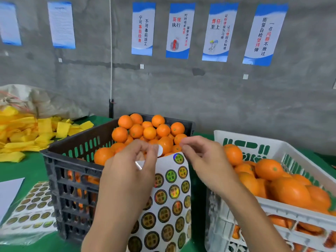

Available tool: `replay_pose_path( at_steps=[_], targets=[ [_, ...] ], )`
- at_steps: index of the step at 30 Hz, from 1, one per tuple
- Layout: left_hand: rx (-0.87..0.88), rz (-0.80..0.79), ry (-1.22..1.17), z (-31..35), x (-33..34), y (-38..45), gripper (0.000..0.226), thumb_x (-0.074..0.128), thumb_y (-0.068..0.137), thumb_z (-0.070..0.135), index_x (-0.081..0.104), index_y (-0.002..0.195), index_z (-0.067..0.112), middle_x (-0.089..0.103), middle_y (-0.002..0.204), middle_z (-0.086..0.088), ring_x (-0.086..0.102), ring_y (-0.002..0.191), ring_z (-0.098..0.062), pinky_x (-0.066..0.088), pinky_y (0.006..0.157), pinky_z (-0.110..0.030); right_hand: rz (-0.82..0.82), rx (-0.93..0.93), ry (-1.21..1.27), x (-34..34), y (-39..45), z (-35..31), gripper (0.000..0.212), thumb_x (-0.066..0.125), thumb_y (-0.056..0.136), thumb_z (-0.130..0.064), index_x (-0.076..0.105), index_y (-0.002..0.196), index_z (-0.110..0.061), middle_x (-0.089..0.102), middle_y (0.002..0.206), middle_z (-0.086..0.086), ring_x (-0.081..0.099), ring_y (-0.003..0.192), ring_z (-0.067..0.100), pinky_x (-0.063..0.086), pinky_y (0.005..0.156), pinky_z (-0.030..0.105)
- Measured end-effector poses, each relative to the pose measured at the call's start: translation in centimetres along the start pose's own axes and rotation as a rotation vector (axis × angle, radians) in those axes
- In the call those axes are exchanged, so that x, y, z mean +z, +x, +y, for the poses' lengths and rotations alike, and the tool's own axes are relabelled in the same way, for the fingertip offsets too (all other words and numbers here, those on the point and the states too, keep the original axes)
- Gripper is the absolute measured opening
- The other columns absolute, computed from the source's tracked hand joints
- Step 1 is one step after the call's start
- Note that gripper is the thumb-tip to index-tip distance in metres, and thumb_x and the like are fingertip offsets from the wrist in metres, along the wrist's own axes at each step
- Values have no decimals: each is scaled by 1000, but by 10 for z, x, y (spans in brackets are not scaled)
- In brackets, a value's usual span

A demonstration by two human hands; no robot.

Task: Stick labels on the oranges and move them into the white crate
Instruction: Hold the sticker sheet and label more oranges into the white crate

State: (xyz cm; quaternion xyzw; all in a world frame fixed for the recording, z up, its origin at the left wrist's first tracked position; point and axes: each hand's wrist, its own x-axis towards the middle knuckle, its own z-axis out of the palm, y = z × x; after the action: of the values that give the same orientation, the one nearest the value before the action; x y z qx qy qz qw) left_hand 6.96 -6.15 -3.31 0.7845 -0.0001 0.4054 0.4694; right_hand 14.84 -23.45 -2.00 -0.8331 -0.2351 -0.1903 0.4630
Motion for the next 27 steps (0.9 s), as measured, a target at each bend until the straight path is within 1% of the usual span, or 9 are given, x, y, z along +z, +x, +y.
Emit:
replay_pose_path(
  at_steps=[4, 8, 12, 16, 19, 21, 24, 25, 27],
  targets=[
    [-82, 64, 36, -9, 6, 4, 28, 53, 93, 55, 64, 79, 34, 66, 74, 19, 61, 78, -13, 48, 62, -36, -255, 142, -406, 41, 72, 8, 34, 65, 96, -20, 65, 130, -13, 67, 122, 13, 65, 113, 29, 53, 95, 37],
    [-75, 112, 84, -10, 9, 2, 29, 45, 94, 59, 59, 82, 36, 61, 67, 14, 56, 66, -20, 35, 54, -34, -431, 123, -639, 77, 118, 16, 22, 63, 96, -23, 58, 113, -10, 61, 108, 13, 60, 99, 33, 51, 74, 37],
    [-57, 155, 190, -13, 9, 3, 25, 49, 95, 55, 57, 80, 37, 62, 62, 12, 47, 57, -17, 30, 49, -25, -633, 128, -708, 88, 141, 39, 62, 69, 92, -27, 46, 149, -22, 51, 147, 11, 54, 129, 33, 50, 100, 39],
    [-35, 174, 191, -16, 12, 4, 27, 48, 94, 58, 57, 79, 38, 62, 58, 12, 44, 53, -14, 30, 48, -21, -726, 196, -720, 89, 159, 55, 71, 70, 94, -30, 36, 156, -37, 42, 157, 7, 52, 131, 32, 52, 95, 40],
    [-32, 172, 221, -17, 13, 5, 36, 39, 93, 65, 58, 80, 38, 59, 57, 11, 46, 54, -14, 28, 47, -23, -721, 180, -718, 91, 165, 60, 62, 66, 94, -23, 44, 149, -39, 50, 147, 8, 58, 120, 30, 52, 80, 36],
    [-32, 162, 236, -18, 12, 5, 33, 41, 94, 64, 58, 81, 39, 58, 58, 11, 49, 57, -13, 27, 48, -25, -632, 120, -713, 89, 163, 61, 54, 65, 94, -23, 50, 145, -34, 51, 144, 9, 56, 121, 29, 50, 84, 36],
    [-27, 175, 211, -17, 13, 3, 31, 45, 97, 60, 61, 82, 38, 55, 59, 13, 51, 59, -13, 27, 47, -27, -314, 63, -401, 79, 151, 49, 52, 69, 95, -23, 52, 144, -23, 54, 143, 11, 53, 128, 28, 48, 103, 41],
    [-27, 192, 199, -17, 13, 3, 31, 46, 97, 59, 61, 83, 37, 54, 59, 15, 51, 59, -13, 28, 47, -26, -210, 88, -141, 74, 143, 37, 54, 71, 95, -23, 52, 145, -22, 57, 141, 11, 58, 126, 28, 49, 105, 43],
    [-25, 205, 185, -16, 13, 3, 28, 48, 98, 58, 62, 84, 38, 54, 62, 17, 49, 58, -8, 28, 48, -24, -110, 116, 461, 55, 106, 9, 51, 74, 94, -25, 56, 142, -22, 64, 133, 17, 70, 111, 30, 59, 95, 44]
  ],
)
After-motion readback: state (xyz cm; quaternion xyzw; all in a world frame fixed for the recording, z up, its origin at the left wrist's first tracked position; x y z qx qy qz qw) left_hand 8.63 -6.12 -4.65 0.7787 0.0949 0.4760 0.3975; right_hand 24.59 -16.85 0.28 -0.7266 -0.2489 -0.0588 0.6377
